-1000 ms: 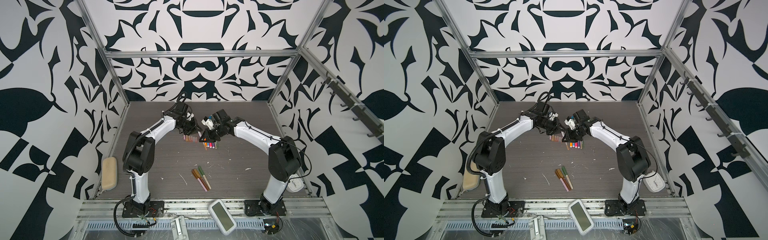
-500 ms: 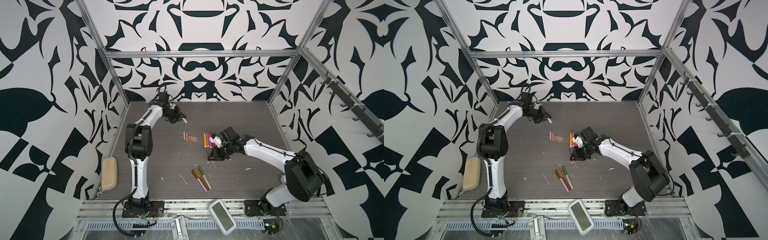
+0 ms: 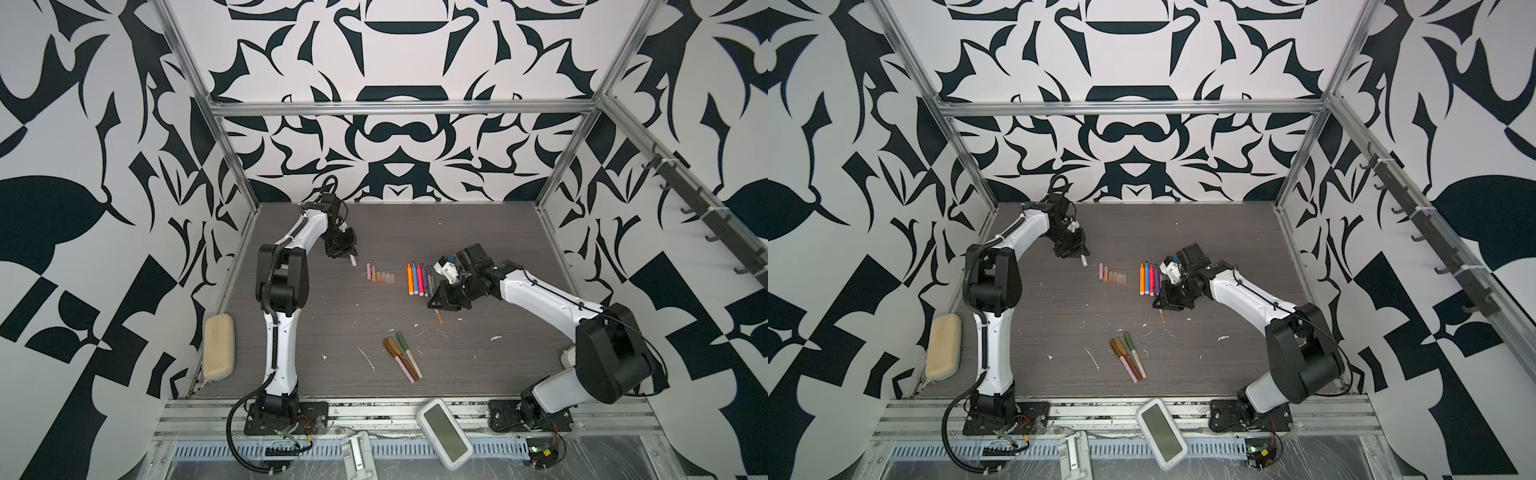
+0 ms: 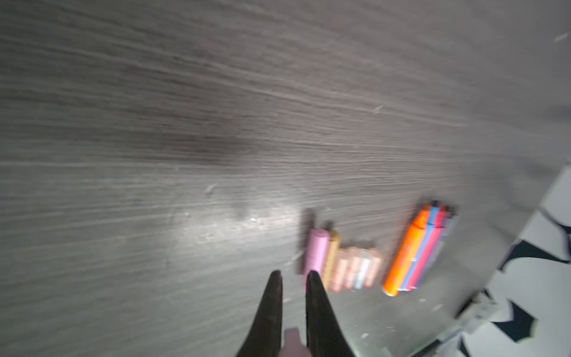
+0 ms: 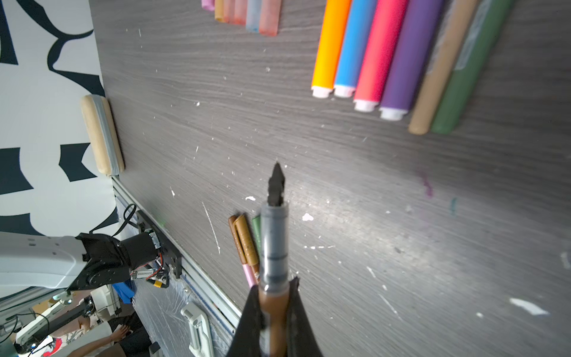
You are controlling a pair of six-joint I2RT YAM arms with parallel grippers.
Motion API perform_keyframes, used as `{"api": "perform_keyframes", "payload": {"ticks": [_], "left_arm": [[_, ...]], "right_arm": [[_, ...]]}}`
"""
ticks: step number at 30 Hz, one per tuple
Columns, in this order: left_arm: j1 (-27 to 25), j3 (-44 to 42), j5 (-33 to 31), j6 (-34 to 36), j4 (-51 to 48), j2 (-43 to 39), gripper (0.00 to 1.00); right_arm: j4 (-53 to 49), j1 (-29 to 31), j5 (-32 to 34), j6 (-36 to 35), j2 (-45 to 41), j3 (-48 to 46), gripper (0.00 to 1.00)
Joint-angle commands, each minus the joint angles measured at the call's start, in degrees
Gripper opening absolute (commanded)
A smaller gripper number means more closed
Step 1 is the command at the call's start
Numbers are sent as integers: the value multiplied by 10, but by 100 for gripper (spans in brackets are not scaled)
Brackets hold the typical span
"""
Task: Open the pen caps
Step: 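Carry the pink cap to the caps while the right gripper moves the pen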
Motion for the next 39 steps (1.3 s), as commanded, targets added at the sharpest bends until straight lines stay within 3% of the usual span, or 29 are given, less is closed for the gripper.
{"api": "perform_keyframes", "payload": {"ticks": [1, 14, 26, 33, 39], "left_arm": [[-7, 16, -34, 38, -65, 29, 0], [-33, 21, -1, 21, -56, 58, 0], [-42, 22, 10, 15, -51, 52, 21], [-42, 19, 15, 17, -50, 44, 24], [-41, 21, 15, 16, -51, 38, 25]], "right_arm": [[-19, -9, -17, -26, 8, 32, 0], [-30, -15, -22, -36, 15, 43, 0], [-32, -16, -24, -37, 23, 54, 0], [-24, -27, -26, -35, 37, 68, 0], [-18, -73, -16, -37, 71, 97, 0]]}}
